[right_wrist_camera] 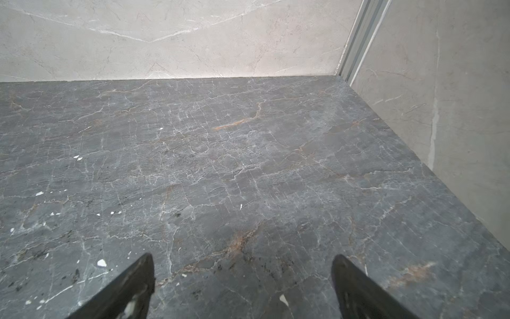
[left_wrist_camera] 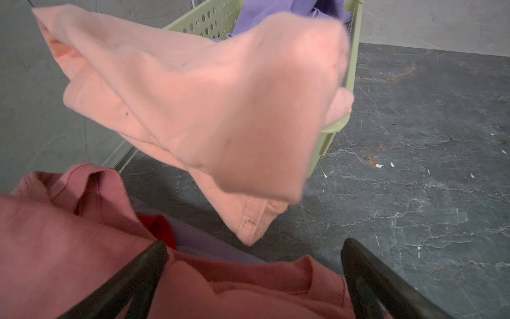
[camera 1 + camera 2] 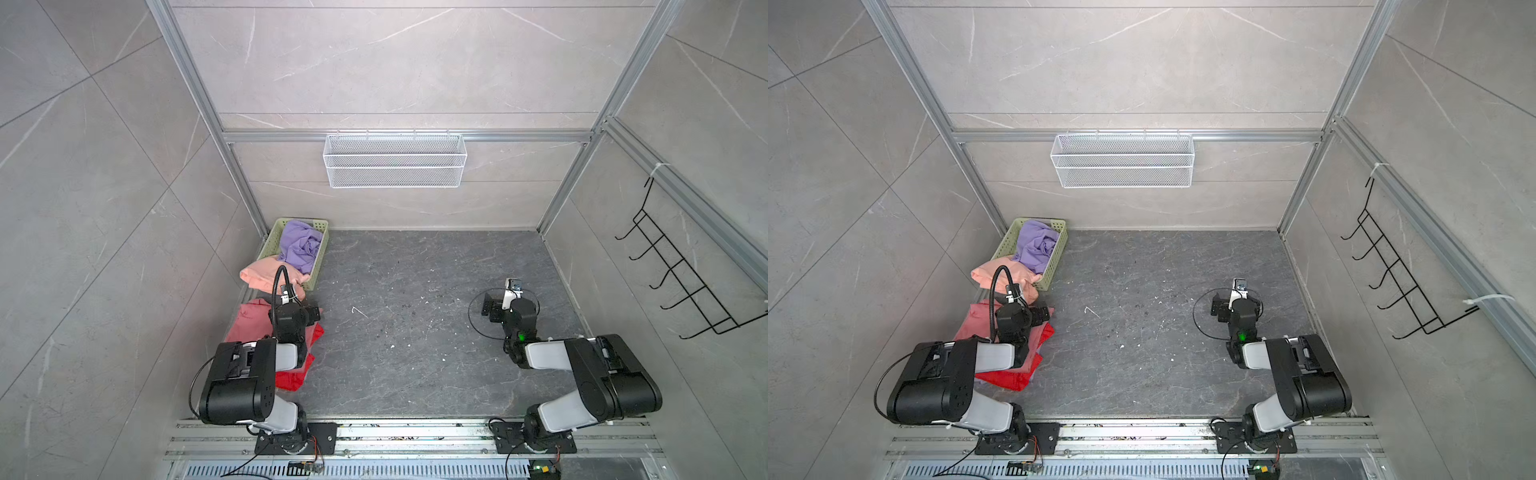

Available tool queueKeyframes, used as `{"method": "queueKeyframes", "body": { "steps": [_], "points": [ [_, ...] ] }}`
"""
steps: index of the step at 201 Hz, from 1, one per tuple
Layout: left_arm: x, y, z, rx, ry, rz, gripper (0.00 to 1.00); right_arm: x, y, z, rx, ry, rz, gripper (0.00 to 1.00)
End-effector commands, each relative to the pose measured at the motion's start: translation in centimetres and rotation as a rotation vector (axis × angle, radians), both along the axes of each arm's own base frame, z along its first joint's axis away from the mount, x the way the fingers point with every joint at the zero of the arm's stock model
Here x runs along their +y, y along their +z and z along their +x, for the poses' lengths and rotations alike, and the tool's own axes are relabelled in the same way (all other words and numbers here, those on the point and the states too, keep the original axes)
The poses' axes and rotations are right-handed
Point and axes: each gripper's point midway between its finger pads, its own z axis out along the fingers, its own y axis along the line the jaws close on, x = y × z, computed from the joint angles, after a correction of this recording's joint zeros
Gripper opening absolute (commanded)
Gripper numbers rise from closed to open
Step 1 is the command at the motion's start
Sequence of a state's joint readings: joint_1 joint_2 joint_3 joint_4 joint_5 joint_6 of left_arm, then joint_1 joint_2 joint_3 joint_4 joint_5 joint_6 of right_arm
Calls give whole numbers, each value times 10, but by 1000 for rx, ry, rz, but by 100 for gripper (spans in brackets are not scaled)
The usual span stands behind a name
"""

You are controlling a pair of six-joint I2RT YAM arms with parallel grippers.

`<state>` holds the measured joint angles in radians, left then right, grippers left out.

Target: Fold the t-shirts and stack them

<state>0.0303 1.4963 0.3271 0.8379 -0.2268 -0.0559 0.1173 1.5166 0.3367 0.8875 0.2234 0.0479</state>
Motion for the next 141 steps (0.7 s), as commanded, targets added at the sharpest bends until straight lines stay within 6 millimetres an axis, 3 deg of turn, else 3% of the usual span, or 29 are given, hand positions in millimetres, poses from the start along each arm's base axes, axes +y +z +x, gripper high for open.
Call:
{"method": "queueKeyframes", "body": {
  "steps": [1, 141],
  "points": [
    [-3, 13, 9, -43, -16, 15, 100, 0, 7, 2, -21, 1, -8, 100],
    [-3, 13, 9, -44, -17, 14, 100, -1, 7, 3, -23, 0, -10, 100]
  ]
}}
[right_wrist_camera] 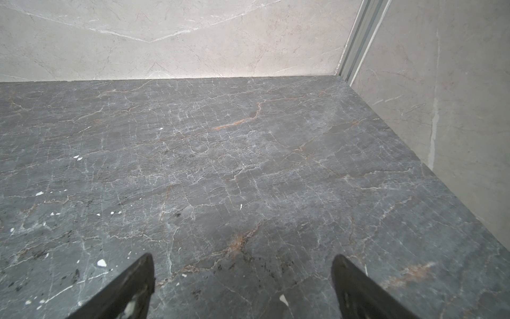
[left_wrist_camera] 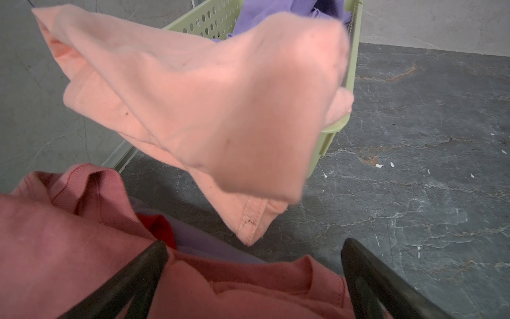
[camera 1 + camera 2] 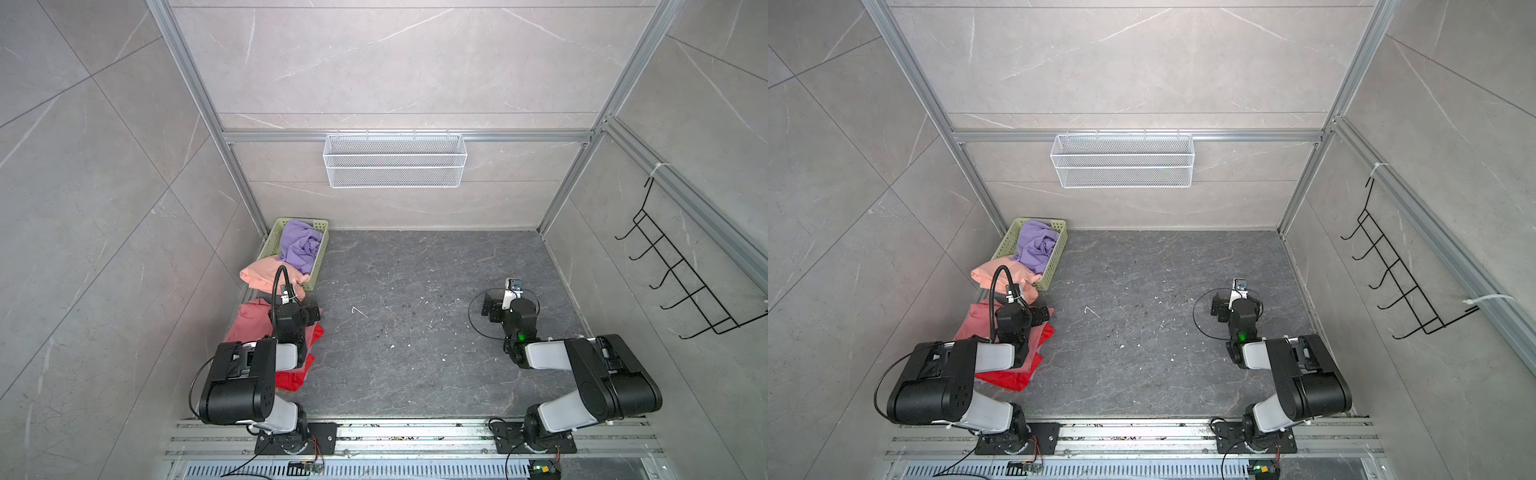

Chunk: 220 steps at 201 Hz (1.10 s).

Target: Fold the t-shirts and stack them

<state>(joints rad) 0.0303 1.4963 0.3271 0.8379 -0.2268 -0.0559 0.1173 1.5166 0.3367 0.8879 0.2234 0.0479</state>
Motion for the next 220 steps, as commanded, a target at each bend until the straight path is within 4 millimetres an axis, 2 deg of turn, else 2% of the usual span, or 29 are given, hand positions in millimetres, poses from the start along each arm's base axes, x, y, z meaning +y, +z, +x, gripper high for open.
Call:
{"method": "queueKeyframes", "body": {
  "steps": [1, 43, 66, 90, 116, 137, 161, 174, 191, 220],
  "points": [
    [-3, 13, 10, -44, -17, 14, 100, 0, 7, 3, -22, 1, -10, 100],
    [-4, 13, 9, -46, -18, 14, 100, 2, 10, 5, -20, 12, -11, 100],
    [-4, 27, 15, -28, -18, 11, 100, 6, 27, 9, 41, 38, -22, 100],
    [-23, 49, 21, 45, -137, 2, 100, 13, 75, 7, -3, 41, 13, 100],
    [-29, 110, 23, -71, -122, -112, 100, 39, 133, 8, -40, 77, 130, 100],
    [-44, 151, 24, -100, -112, -293, 100, 73, 172, 13, -22, 110, 292, 99],
    [-63, 181, 27, -85, -64, -532, 100, 121, 192, 20, 9, 166, 495, 100],
    [-82, 191, 27, -56, -62, -654, 100, 151, 202, 22, 15, 204, 564, 100],
    [-111, 199, 25, -23, -87, -728, 100, 194, 215, 23, 43, 282, 613, 100],
    [-157, 201, 22, 33, -137, -854, 100, 249, 232, 16, 69, 386, 664, 100]
  ]
}}
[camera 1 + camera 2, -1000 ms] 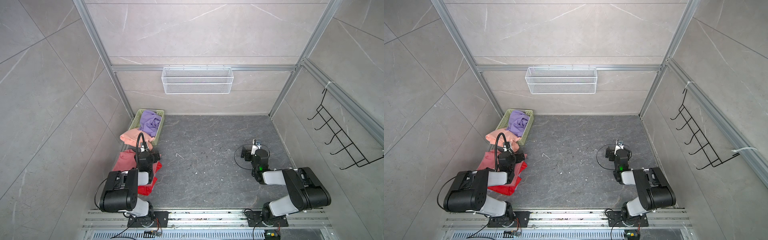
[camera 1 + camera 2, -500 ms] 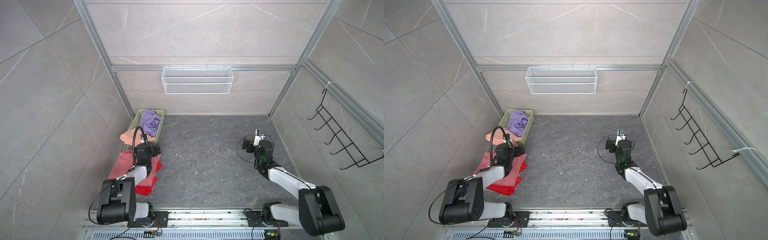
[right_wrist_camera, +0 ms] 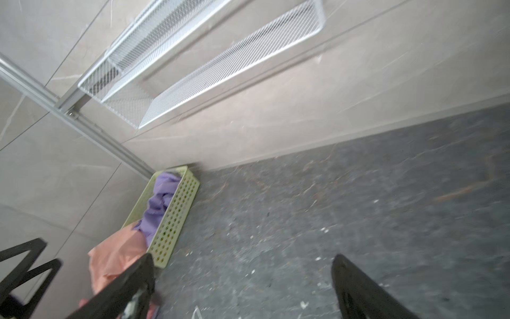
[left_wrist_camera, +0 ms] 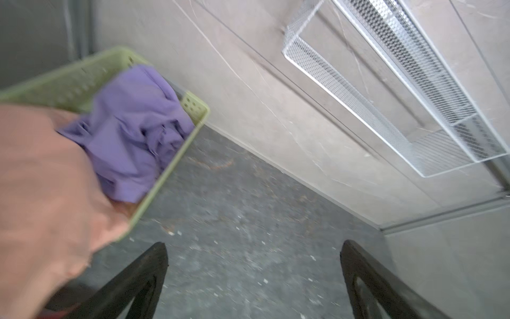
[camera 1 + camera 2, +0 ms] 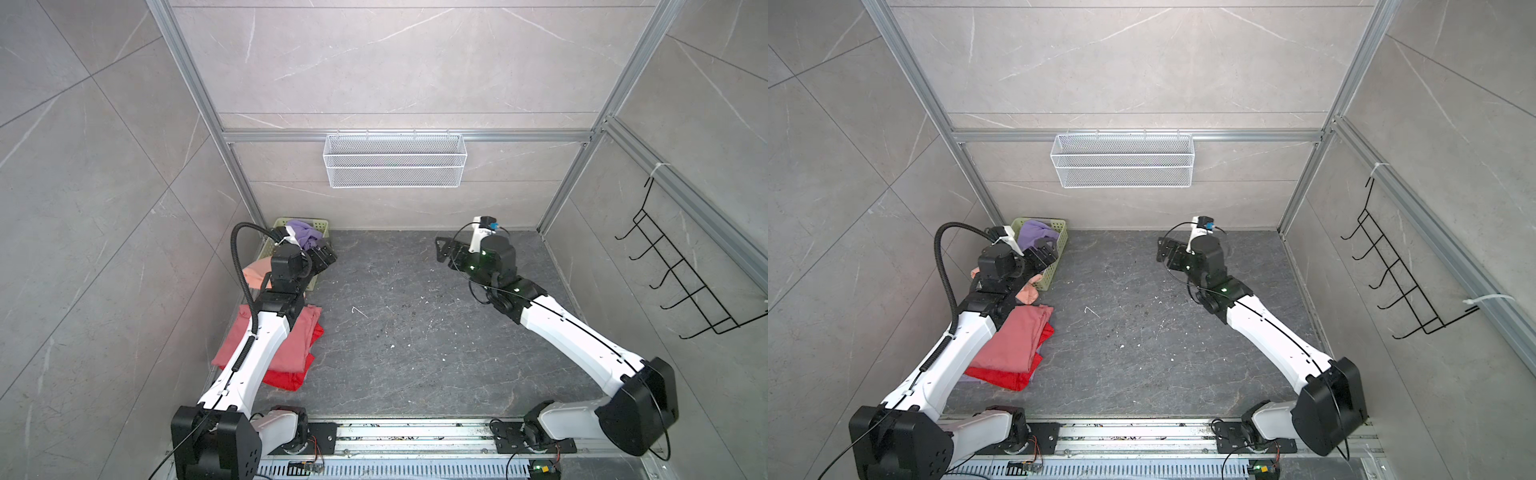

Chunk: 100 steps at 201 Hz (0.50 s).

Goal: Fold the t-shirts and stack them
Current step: 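Reach the left gripper into the basket while the right gripper follows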

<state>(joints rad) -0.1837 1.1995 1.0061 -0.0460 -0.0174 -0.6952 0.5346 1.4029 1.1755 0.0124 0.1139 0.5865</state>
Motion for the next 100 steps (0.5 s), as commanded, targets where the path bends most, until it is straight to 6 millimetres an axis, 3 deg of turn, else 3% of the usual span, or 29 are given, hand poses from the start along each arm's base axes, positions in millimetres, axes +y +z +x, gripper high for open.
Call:
{"method": "queueKeyframes", "body": {
  "steps": [1, 13, 24, 37, 51, 67, 100],
  "points": [
    [-37, -15, -8, 137, -39, -167, 100, 39, 13, -11, 49, 67, 90, 100],
    [-53, -18, -12, 164, -70, -142, 100, 53, 23, -18, 1, 85, 54, 100],
    [-60, -9, -14, 138, -112, -104, 100, 64, 32, -22, -49, 125, 80, 100],
    [-55, -3, -11, 112, -77, -142, 100, 73, 39, -19, -82, 155, 153, 99],
    [-47, -6, -11, 141, -70, -150, 100, 75, 32, -12, -22, 140, 129, 99],
    [-29, -9, -6, 174, -66, -184, 100, 80, 23, -3, 58, 135, 71, 100],
    [49, -40, -12, 411, 125, -88, 100, 100, 10, 14, 77, 175, 7, 100]
  ]
}}
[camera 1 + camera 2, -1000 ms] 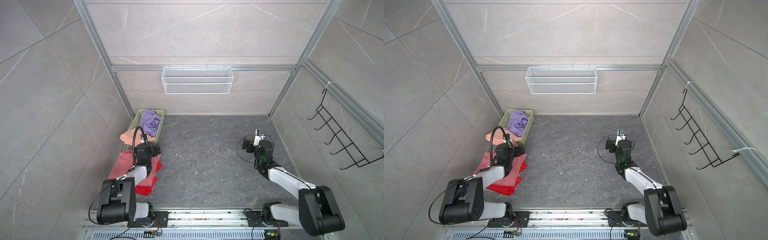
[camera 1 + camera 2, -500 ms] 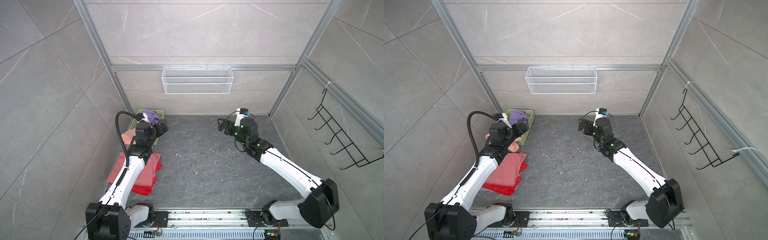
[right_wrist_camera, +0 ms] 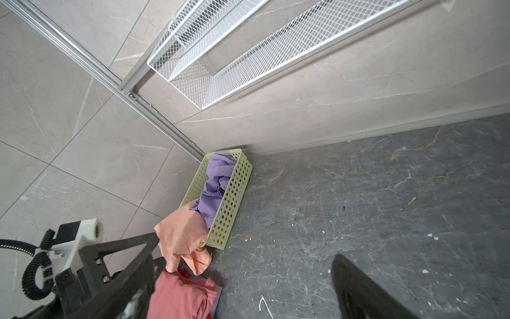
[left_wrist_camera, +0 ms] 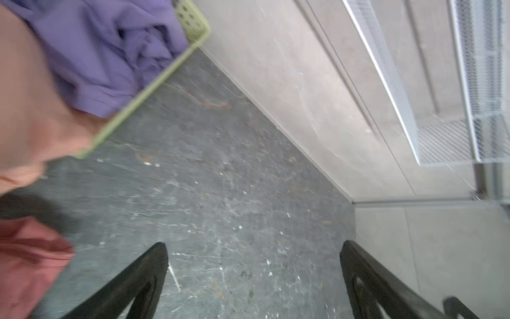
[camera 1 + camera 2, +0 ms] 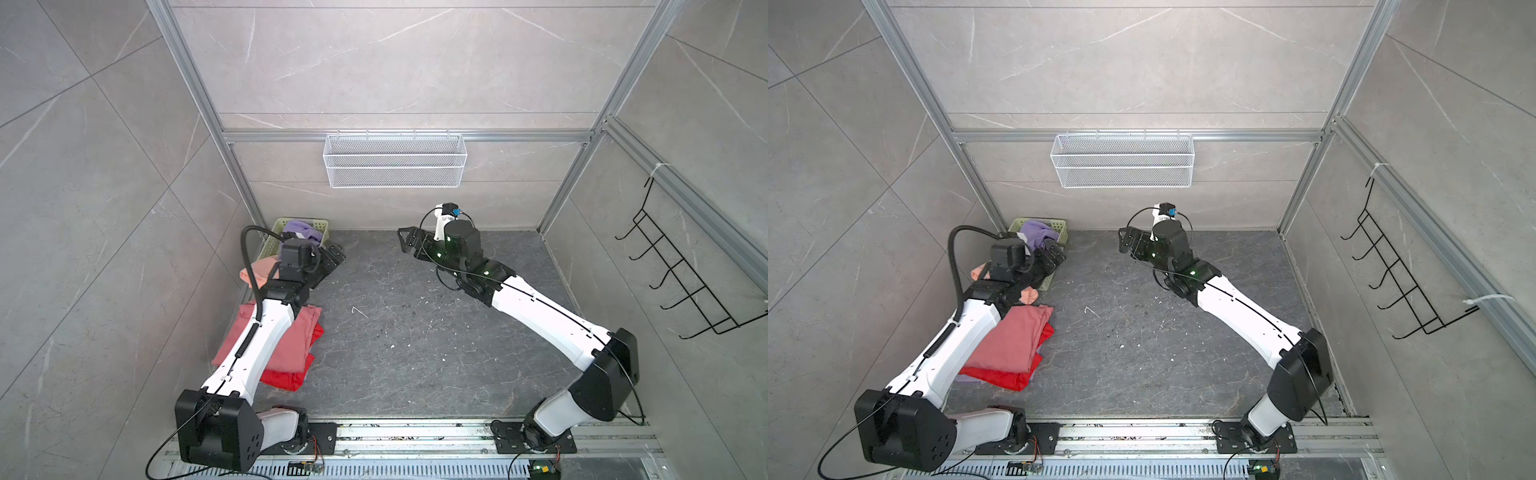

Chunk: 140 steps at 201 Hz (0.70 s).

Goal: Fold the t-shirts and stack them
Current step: 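Reach the left gripper into the basket while the right gripper follows, then grasp the peach t-shirt with the left gripper and lift it out of the basket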

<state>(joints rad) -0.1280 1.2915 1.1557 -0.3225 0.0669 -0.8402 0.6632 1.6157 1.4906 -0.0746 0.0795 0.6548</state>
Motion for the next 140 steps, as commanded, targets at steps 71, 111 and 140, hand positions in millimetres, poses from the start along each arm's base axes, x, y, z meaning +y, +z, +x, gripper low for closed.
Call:
{"method": "queueKeyframes", "body": {
  "steps": [71, 111, 140],
  "points": [
    [133, -72, -29, 405, 263, 43, 92, 35, -47, 22, 57, 91, -104, 100],
    [139, -100, -7, 387, 296, -104, 89, 44, -56, 24, 72, 122, -104, 100],
    [139, -116, 15, 377, 283, -154, 81, 50, -63, 24, 84, 150, -117, 100]
  ]
}}
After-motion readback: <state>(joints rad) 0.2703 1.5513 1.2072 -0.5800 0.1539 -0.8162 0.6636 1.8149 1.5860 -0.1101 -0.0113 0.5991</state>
